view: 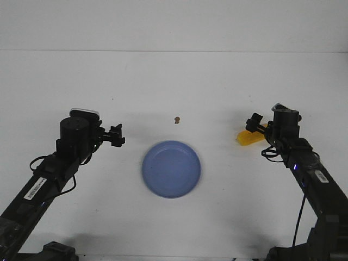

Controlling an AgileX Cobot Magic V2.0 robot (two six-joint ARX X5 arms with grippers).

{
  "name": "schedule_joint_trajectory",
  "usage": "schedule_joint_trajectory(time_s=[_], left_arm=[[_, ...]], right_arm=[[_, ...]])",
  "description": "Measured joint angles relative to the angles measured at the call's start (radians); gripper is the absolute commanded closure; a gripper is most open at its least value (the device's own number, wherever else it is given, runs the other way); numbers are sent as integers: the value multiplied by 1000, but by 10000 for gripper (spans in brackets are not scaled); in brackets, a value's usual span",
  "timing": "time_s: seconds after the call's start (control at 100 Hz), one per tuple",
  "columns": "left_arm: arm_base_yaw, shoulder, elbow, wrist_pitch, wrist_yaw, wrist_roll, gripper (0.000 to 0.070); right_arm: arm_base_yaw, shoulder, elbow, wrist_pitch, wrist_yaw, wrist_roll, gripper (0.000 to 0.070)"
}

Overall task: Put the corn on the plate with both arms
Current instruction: 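Reach the right gripper to the yellow corn and grasp it, then carry the corn with the right gripper over the plate and release it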

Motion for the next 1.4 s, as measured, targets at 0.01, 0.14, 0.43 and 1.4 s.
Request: schedule_joint_trajectory(time_s=[0.01,0.14,0.43,1.4], left_arm=[[0,0,0,0,0,0,221],[0,0,0,0,0,0,221],[0,0,0,0,0,0,221],[0,0,0,1,0,0,221]], right_arm=[[0,4,1,0,0,2,107],[0,40,3,-9,0,14,107],[0,111,10,-3,-6,32,289],[700,-44,14,-68,-88,-131,400]])
